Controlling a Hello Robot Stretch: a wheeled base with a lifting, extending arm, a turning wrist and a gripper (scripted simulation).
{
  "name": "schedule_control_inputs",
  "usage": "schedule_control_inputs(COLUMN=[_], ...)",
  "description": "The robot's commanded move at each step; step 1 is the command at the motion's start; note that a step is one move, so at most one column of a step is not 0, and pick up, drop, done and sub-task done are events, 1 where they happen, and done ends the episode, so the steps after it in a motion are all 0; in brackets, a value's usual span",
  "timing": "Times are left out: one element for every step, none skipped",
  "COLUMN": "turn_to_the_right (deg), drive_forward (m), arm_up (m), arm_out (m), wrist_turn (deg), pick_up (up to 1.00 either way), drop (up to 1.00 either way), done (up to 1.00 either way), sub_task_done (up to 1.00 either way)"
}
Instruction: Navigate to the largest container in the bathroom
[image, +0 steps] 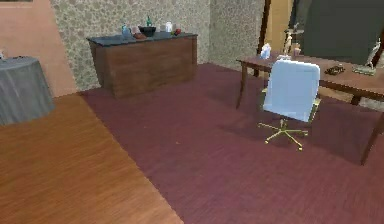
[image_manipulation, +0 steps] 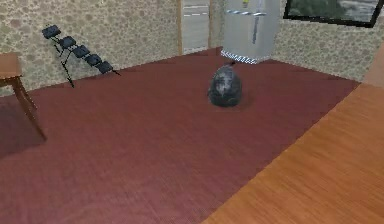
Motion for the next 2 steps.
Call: schedule_control_inputs(turn_to_the_right=[0.0, -3.0], drive_forward=[1.00, 0.00], arm_up=[0.00, 0.00], arm_out=[0.00, 0.00], wrist_turn=[0.0, 0.0], pick_up=[0.00, 0.00], drop=[0.00, 0.00], done=[0.00, 0.00], sub_task_done=[0.00, 0.00])
